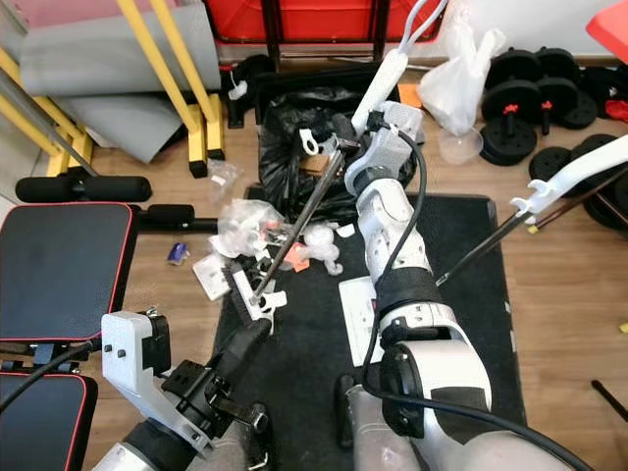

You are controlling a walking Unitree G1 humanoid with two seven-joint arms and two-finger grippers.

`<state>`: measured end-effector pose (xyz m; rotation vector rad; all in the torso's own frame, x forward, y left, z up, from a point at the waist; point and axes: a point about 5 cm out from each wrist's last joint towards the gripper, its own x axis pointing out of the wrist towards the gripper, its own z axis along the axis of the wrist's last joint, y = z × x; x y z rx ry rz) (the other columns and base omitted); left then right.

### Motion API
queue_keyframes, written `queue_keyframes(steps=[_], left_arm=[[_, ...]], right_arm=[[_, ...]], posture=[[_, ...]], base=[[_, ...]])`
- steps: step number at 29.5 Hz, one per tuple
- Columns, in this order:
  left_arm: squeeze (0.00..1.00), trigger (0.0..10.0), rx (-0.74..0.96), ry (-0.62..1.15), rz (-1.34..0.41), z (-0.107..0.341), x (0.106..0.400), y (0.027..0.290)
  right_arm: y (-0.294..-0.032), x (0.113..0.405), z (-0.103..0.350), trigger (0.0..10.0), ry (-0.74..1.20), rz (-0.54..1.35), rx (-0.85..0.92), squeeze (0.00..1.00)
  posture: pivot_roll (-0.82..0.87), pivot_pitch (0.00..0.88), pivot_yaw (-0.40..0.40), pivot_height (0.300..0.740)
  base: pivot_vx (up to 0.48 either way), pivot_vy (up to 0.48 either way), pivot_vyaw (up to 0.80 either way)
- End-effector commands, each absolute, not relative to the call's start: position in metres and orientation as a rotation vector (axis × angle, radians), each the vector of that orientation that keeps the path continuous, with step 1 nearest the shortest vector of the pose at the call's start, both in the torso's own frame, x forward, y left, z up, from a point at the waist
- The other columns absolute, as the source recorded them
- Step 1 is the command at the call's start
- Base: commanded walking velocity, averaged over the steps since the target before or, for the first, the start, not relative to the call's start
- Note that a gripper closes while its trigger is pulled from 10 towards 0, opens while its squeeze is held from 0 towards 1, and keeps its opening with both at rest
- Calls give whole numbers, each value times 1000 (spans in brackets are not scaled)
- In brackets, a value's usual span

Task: Sweep floor

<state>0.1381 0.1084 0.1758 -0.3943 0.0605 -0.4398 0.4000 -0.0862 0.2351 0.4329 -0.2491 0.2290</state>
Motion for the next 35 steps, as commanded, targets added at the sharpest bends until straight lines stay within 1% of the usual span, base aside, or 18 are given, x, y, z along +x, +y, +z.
queue_keyframes(steps=[1,2,3,4,5,6,7,11,18,24,28,29,30,31,32,33,34,35], left_arm=[[0,10000,-403,82,-445,176,134,107],[0,10000,-404,82,-443,176,134,107],[0,10000,-404,82,-443,176,134,107],[0,10000,-404,83,-442,176,133,107],[0,10000,-404,83,-442,176,133,107],[0,10000,-405,83,-442,176,134,107],[0,10000,-405,83,-442,176,134,107],[0,10000,-410,80,-442,177,134,107],[0,10000,-414,78,-443,177,136,106],[0,10000,-417,72,-442,175,140,107],[0,10000,-416,69,-442,175,141,108],[0,10000,-416,68,-441,174,142,108],[0,10000,-415,68,-441,174,143,108],[0,10000,-415,68,-441,174,143,108],[0,10000,-415,68,-441,174,143,108],[0,10000,-415,68,-441,174,143,108],[0,10000,-415,68,-441,174,143,108],[0,10000,-415,68,-441,174,143,108]], right_arm=[[-79,400,236,10000,-271,234,438,0],[-77,400,232,10000,-256,219,377,0],[-77,400,232,10000,-256,219,377,0],[-77,400,229,10000,-247,209,332,0],[-77,400,229,10000,-247,209,332,0],[-78,400,226,10000,-232,191,274,0],[-78,400,226,10000,-232,191,274,0],[-86,399,223,10000,-220,159,155,0],[-96,396,232,10000,-234,142,102,0],[-109,387,246,10000,-181,152,46,0],[-110,384,257,10000,-203,178,65,0],[-106,380,276,10000,-284,230,145,0],[-106,379,283,10000,-307,243,175,0],[-105,378,289,10000,-324,257,215,0],[-105,378,289,10000,-324,257,215,0],[-103,377,294,10000,-339,268,263,0],[-103,377,294,10000,-339,268,263,0],[-102,375,299,10000,-346,287,325,0]], posture=[[27,383,-79,740],[25,383,-80,740],[25,383,-80,740],[25,383,-80,740],[25,383,-80,740],[22,382,-80,740],[22,382,-80,740],[7,382,-82,740],[-7,373,-82,740],[-28,361,-82,740],[-32,356,-80,740],[-30,350,-81,740],[-30,350,-81,740],[-30,350,-81,740],[-30,350,-81,740],[-30,350,-81,740],[-30,350,-81,740],[-27,345,-82,740]], base=[[0,0,0],[0,0,0],[0,0,0],[0,0,0],[0,0,0],[0,0,0],[0,0,0],[0,0,0],[0,0,0],[0,0,0],[0,0,0],[0,0,0],[0,0,0],[0,0,0],[0,0,0],[0,0,0],[0,0,0],[0,0,0]])
